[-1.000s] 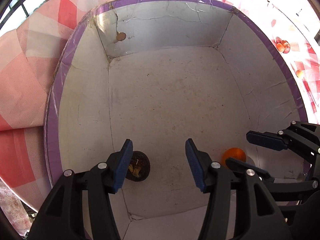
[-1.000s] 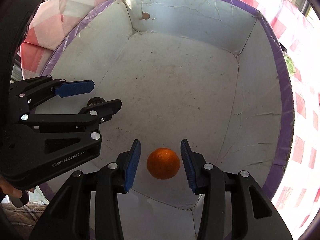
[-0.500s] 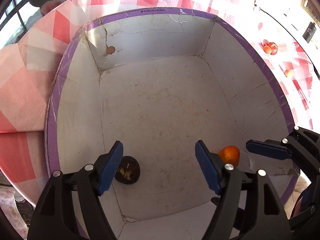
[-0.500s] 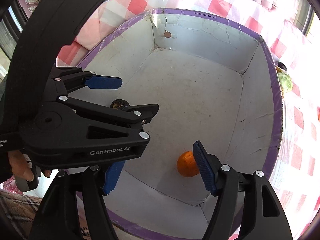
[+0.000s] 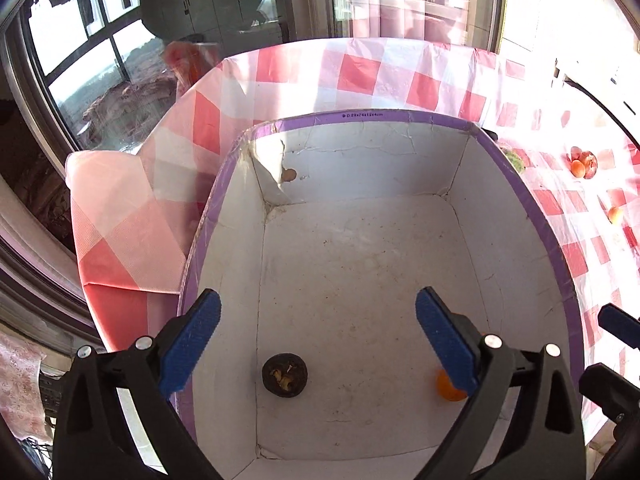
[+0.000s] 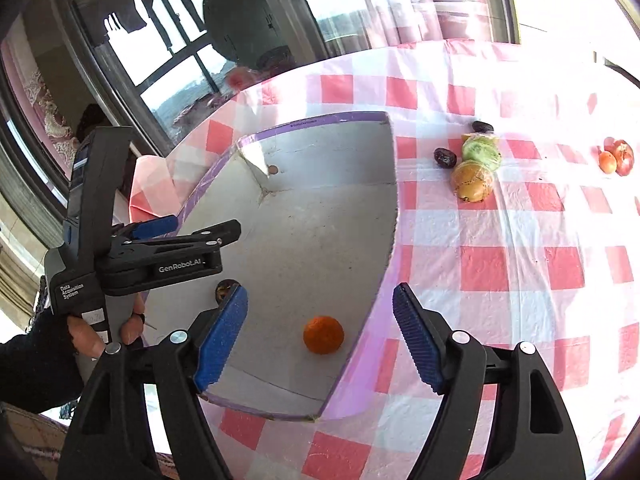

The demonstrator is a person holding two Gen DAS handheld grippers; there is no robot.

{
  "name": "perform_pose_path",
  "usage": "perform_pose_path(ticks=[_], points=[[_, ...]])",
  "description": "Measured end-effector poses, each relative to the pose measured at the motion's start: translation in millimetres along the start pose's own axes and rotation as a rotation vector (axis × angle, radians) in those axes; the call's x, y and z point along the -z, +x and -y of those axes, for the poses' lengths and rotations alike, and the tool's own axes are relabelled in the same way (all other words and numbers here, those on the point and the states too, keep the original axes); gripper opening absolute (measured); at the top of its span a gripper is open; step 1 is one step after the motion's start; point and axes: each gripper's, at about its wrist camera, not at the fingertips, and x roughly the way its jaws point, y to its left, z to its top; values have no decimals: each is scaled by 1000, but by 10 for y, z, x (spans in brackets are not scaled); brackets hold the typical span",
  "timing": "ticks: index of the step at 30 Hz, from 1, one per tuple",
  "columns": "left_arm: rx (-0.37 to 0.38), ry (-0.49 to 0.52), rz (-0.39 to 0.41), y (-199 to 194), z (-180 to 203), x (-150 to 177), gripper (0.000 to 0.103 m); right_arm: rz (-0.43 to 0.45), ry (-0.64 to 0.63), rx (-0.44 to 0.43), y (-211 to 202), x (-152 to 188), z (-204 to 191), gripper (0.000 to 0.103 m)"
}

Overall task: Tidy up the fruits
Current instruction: 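Open the right tool to drop the orange while the left tool releases the dark fruit, then grasp another orange with the right tool while the left tool grasps the wrapped yellow melon half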

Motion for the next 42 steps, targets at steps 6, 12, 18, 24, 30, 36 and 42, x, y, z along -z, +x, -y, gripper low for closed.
perform_pose_path(ticks=[6,12,18,24,30,36,42], points=[[154,1,200,-442,681,-465,101,66,325,191,-252,4,1104,74],[351,141,80,-362,2020,-604,101,9,428,409,-315,115,2138,75],[382,312,-41,129,3076,-341,101,-39,485,494,-279,134,3033,76],[179,232,-139,1046,3197,-377,101,-59,447,545,-173,-37,3746,79],[12,31,-199,1671,2771,-549,101,-62,403,566,73,-326,4288,81],[7,-7,-189,1942,2632,-670,102,-40,329,612,272,-591,4480,81],[-6,-138,-184,2118,2500,-814,102,7,311,638,289,-637,4477,59]])
